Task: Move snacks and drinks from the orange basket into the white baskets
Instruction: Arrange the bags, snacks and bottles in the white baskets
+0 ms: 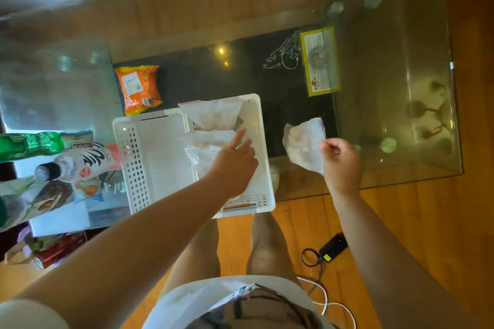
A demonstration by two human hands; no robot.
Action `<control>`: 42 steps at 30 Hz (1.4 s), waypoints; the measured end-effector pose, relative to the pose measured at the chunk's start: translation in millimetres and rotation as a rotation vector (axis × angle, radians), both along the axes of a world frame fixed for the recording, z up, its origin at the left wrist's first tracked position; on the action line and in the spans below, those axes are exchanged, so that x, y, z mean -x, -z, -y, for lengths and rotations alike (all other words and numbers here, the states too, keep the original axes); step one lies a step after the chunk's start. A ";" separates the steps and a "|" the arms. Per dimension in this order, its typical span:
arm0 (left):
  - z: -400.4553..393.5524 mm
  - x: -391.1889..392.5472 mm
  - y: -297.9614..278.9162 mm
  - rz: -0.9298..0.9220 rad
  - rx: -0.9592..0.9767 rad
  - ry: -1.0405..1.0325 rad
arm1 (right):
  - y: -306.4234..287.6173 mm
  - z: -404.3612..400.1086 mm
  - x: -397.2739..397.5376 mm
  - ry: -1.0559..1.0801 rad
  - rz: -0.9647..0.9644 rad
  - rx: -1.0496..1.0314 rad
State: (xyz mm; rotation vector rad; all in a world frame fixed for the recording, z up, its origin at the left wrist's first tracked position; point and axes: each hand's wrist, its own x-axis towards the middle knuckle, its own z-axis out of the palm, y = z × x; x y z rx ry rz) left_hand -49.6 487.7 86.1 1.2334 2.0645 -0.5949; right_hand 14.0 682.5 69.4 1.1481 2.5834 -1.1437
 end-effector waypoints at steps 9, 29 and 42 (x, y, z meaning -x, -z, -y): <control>-0.7 1.1 3.3 0.012 0.076 0.007 | -5.0 3.4 -9.3 -0.169 0.061 0.014; 5.8 -3.2 1.1 0.026 0.101 -0.079 | -9.4 13.5 -2.2 -0.134 0.168 0.141; 19.5 -3.9 -3.6 -0.048 0.117 0.077 | -72.6 67.2 -6.9 -0.096 0.047 0.782</control>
